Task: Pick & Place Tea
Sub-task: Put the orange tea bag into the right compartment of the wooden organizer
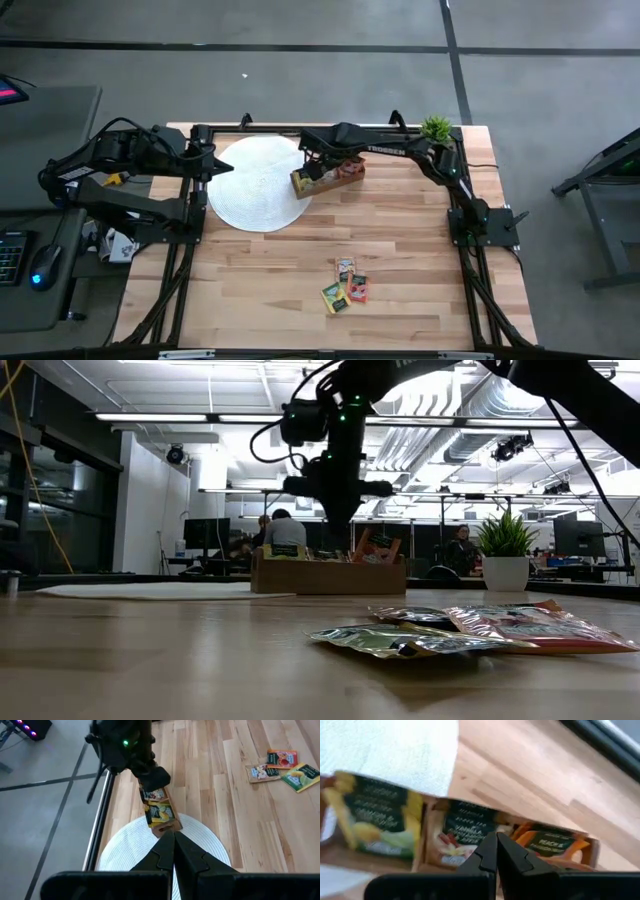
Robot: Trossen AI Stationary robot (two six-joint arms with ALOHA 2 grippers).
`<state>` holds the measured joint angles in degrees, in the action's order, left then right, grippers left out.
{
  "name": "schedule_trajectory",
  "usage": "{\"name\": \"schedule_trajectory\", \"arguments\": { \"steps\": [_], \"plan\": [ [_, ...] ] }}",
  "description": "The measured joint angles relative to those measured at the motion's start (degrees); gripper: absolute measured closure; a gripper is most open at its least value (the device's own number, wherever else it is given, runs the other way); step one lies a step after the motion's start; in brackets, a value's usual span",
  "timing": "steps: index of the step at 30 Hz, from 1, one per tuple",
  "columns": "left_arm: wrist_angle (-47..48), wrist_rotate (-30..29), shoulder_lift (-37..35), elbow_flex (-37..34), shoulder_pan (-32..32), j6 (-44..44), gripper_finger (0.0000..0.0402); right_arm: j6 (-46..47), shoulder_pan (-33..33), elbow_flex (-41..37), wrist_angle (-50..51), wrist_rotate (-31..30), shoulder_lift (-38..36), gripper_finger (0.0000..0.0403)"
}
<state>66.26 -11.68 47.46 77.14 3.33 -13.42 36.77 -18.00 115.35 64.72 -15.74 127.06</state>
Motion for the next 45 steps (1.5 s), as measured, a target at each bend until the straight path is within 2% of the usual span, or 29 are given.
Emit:
{"name": "schedule_trajectory", "arguments": {
  "steps": [7, 20, 30, 36, 45],
  "plan": [
    [0.5, 0.37, 0.0, 0.01, 0.02, 0.01, 0.0401, 0.95, 1.0, 0.0, 0.45, -5.56, 0.51, 0.0403],
    [1.66, 0.33, 0.0, 0.02, 0.02, 0.16, 0.0401, -14.88, 1.49, 0.07, 3.87, -12.19, 1.1, 0.0403],
    [1.68, 0.42, 0.0, 0.02, 0.02, 0.31, 0.0401, -22.67, 1.12, 0.07, 2.69, -10.84, 1.7, 0.0403],
    [1.88, 0.63, 0.0, 0.02, 0.02, 0.45, 0.0401, -23.43, 1.12, 0.07, 3.7, -8.58, 2.76, 0.0403],
    [3.33, 0.62, -0.01, 0.02, 0.02, 1.26, 0.0401, -25.25, 1.12, -0.02, 6.55, -8.35, 3.79, 0.0403]
  ]
}}
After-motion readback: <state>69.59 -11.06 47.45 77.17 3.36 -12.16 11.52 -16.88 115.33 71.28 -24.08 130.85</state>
